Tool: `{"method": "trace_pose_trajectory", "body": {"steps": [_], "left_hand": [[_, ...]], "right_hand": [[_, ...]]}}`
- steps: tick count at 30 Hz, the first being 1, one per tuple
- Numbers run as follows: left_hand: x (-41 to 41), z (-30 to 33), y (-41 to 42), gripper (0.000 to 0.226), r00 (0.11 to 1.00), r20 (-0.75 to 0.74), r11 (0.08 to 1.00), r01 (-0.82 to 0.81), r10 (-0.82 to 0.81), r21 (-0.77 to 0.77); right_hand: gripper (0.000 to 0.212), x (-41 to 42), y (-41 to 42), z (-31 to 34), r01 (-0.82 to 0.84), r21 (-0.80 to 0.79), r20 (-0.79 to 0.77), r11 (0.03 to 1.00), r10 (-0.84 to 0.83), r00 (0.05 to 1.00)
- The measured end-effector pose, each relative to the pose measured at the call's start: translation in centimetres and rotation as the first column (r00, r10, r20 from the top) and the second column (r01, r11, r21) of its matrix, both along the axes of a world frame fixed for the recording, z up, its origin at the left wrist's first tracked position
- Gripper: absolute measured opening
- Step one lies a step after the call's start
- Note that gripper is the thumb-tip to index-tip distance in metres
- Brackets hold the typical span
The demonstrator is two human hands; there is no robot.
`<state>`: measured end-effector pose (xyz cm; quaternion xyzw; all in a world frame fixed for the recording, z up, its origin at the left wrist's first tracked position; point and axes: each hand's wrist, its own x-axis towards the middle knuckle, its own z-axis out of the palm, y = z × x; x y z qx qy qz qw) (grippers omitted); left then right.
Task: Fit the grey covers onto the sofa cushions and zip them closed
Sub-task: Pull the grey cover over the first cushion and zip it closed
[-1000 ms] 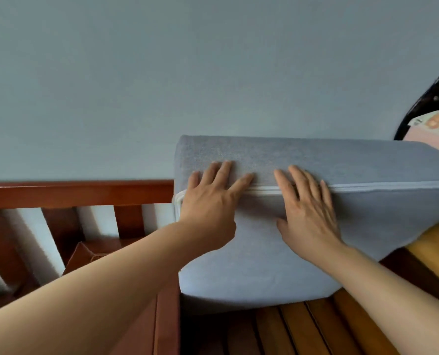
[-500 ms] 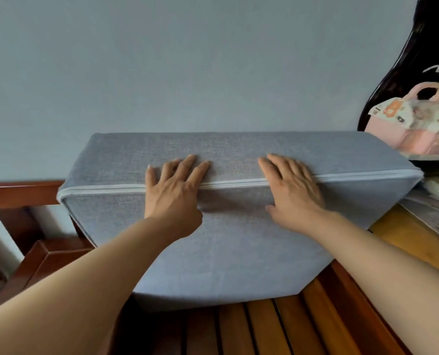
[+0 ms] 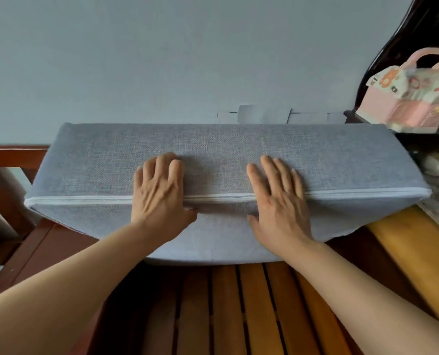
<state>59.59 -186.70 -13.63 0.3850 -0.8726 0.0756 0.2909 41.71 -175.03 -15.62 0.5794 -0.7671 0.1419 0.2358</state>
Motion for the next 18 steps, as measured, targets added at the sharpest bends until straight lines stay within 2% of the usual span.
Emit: {"method": "trace_pose_trajectory", "body": {"steps": [2,4,7,12,16,18], "left_hand": [[0.6,-0.8,1.8,0.071,0.995,0.033,0.996,0.089,-0.089,0.004],[1.5,-1.8,3.8,0.083,0.985,0.1,0.99,0.138,-0.138,0.008],[3.4,-4.2,7.7,0.107,0.979,0.182,0.994,0.084,-0.096,0.073],[6.1,-8.6,13.2,0.108,0.973,0.186,0.99,0.139,-0.136,-0.003],[7.4,-10.8,16.6,0.123,0.907,0.333,0.961,0.276,-0.256,-0.014],[8.1,-12.1,18.3,0.131,0.882,0.389,0.958,0.286,-0.265,0.005]], "right_hand": [[0.099,1.4,1.9,-0.9,0.014,0.002,0.004,1.0,-0.014,1.0],[0.098,2.7,3.9,-1.9,0.027,0.007,0.001,1.0,-0.027,1.0],[0.104,4.9,7.8,-4.2,0.057,0.046,-0.029,0.997,-0.056,0.998],[0.111,8.4,14.0,-8.4,0.101,0.113,-0.054,0.988,-0.095,0.994],[0.113,10.4,19.3,-13.1,0.062,0.191,-0.047,0.98,-0.054,0.997],[0.111,11.0,21.4,-14.6,0.015,0.232,-0.032,0.972,-0.008,0.999]]}}
